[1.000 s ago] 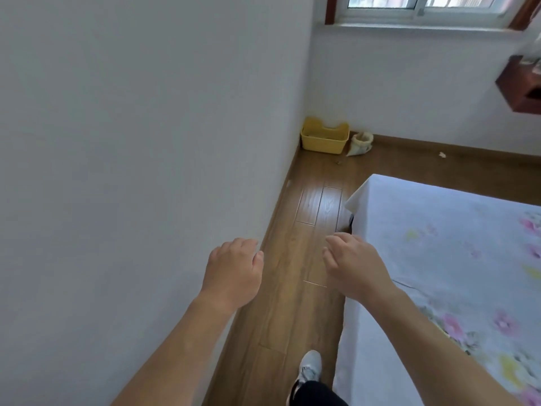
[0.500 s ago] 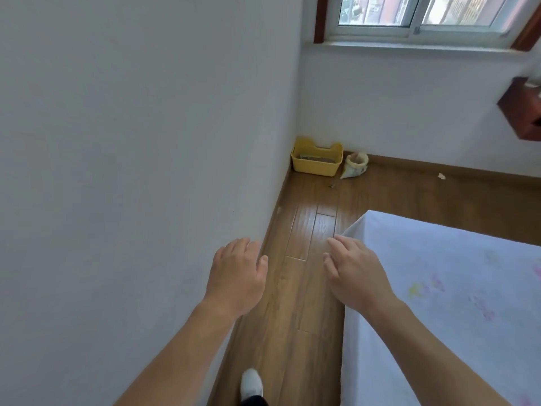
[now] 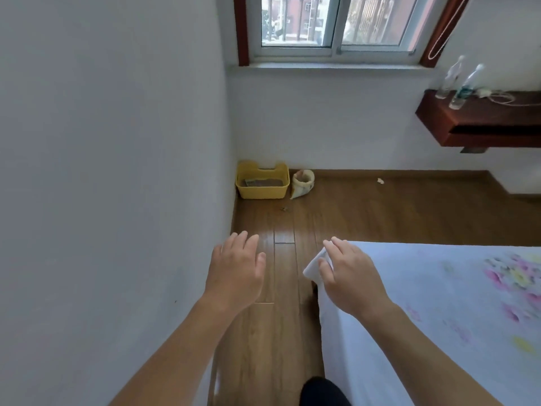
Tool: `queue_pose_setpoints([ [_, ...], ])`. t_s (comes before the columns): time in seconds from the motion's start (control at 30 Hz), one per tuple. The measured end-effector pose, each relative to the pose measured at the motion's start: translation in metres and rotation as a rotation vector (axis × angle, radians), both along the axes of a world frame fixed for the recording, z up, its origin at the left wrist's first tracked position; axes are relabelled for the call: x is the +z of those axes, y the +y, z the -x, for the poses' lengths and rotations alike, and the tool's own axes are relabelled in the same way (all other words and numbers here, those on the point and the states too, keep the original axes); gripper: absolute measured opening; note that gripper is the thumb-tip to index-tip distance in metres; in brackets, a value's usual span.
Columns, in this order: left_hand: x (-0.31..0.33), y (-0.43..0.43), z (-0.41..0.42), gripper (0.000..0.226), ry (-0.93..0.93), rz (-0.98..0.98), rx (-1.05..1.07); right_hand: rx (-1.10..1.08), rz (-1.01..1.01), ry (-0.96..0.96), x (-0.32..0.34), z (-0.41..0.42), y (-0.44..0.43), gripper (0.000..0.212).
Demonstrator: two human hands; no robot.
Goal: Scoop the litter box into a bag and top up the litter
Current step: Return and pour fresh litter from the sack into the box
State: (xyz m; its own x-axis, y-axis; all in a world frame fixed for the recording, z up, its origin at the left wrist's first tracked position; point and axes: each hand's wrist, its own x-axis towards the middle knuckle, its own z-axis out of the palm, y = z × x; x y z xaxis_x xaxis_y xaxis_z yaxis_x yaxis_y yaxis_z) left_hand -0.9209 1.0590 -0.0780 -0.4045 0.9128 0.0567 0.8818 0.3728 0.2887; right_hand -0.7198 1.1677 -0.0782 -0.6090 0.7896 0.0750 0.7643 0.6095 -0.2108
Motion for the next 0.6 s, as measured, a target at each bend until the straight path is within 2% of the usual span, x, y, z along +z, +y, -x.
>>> queue_pose_setpoints([
  [0.2, -0.006, 0.114, 0.032, 0.047, -0.002, 0.038, -0.066, -0.110, 0.015, 0.089, -0.012, 0.027, 0.101, 0.037],
  [0.33, -0.014, 0.198, 0.050, 0.049, -0.007, 0.079, -0.050, -0.083, -0.008, 0.073, -0.023, 0.045, 0.191, 0.021],
  [0.6, -0.004, 0.330, 0.084, 0.050, -0.038, 0.084, 0.004, -0.017, 0.038, 0.016, -0.007, 0.089, 0.336, 0.046],
])
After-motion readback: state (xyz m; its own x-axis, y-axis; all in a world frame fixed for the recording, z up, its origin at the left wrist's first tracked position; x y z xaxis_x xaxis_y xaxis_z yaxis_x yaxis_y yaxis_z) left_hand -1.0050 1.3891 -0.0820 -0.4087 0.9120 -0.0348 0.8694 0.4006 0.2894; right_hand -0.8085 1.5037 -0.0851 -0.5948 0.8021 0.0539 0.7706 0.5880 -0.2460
